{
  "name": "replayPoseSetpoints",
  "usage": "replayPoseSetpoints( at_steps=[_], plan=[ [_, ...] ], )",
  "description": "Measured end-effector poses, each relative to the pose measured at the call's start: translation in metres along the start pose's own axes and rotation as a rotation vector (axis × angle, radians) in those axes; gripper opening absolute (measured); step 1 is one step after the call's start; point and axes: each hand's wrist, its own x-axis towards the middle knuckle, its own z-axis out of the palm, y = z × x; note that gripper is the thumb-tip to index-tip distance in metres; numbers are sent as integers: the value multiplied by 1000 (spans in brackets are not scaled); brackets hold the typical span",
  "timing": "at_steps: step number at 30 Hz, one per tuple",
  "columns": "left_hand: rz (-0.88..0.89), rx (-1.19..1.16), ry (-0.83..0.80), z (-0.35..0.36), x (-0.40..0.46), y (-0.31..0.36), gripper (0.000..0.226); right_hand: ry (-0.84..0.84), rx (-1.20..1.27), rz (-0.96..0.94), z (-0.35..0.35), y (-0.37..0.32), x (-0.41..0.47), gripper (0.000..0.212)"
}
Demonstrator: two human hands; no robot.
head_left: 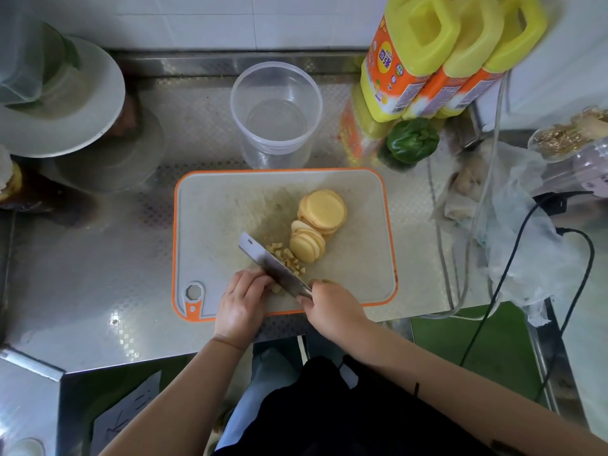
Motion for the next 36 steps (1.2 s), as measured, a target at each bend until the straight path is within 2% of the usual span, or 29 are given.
replayPoseSetpoints(
  at_steps=[3,7,10,20,26,30,36],
  plan=[
    [14,-26,14,-1,-1,-1,12,2,40,-1,-4,3,-1,32],
    [12,-17,42,-2,2,0,11,130,-81,-84,-3,-4,-10,32],
    [22,-8,40,-2,1,-5,10,161,-133,-125,-3,-12,-14,33],
    [19,17,30,-2,3,-5,17,101,-188,-78,8,-24,-4,20],
    [18,-23,6,-2,4,-7,15,58,-108,-8,11,-24,6,24],
    [41,-49,11,-5,2,-6,18,-7,11,33,2,-25,16,36],
    [29,-19,34,-9,0,-9,13,144,-119,-106,-3,-23,-2,33]
  ],
)
